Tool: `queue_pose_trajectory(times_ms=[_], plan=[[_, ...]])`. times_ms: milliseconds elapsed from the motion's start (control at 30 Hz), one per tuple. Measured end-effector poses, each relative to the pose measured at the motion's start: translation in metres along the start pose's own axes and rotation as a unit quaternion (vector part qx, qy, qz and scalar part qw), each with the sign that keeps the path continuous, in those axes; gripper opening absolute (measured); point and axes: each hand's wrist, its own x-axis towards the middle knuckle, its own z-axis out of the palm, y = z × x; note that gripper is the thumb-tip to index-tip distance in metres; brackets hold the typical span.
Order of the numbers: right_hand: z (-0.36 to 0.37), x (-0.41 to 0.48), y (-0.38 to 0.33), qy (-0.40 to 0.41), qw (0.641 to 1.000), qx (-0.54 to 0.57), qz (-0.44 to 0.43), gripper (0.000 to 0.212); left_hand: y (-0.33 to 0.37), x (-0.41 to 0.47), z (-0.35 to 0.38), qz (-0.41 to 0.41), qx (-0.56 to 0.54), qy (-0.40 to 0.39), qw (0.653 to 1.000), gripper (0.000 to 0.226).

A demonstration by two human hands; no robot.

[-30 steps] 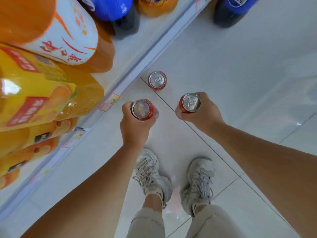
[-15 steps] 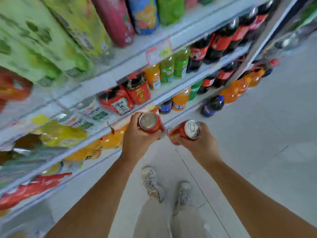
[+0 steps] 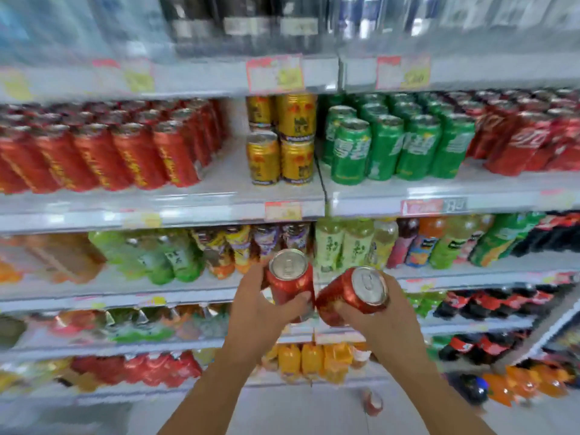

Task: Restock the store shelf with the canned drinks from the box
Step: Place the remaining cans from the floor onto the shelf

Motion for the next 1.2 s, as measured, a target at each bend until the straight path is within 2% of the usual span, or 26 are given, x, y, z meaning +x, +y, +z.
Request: queue_pose_trajectory(times_ms=[133, 267, 433, 600, 767, 967, 1200], plan=[[0.065, -0.002, -0.061, 0.005, 0.999, 0.027, -0.042, 0.068, 0.008, 0.019, -0.088, 0.03, 0.008, 0.034, 0.999, 0.056], [0.119, 0.009, -0.112, 0.015, 0.993, 0.032, -0.109, 0.062, 0.015, 0.05, -0.166, 0.063, -0.001, 0.039, 0.997, 0.054], [0.17, 0.043, -0.166, 0.03, 0.983, 0.0, -0.183, 0.066, 0.012, 0.095, -0.228, 0.086, -0.021, 0.056, 0.995, 0.065], [0.187, 0.096, -0.191, 0.031, 0.976, -0.075, -0.202, 0.073, 0.0, 0.125, -0.244, 0.068, -0.087, 0.065, 0.992, 0.057], [0.194, 0.139, -0.196, -0.002, 0.973, -0.141, -0.183, 0.054, -0.014, 0.138, -0.239, 0.053, -0.123, 0.079, 0.988, 0.045], [0.211, 0.171, -0.176, -0.025, 0.978, -0.118, -0.169, 0.054, -0.013, 0.148, -0.231, 0.047, -0.125, 0.115, 0.984, 0.038], [0.232, 0.159, -0.156, 0.008, 0.985, -0.113, -0.129, 0.083, -0.019, 0.15, -0.226, 0.061, -0.107, 0.118, 0.985, 0.039]])
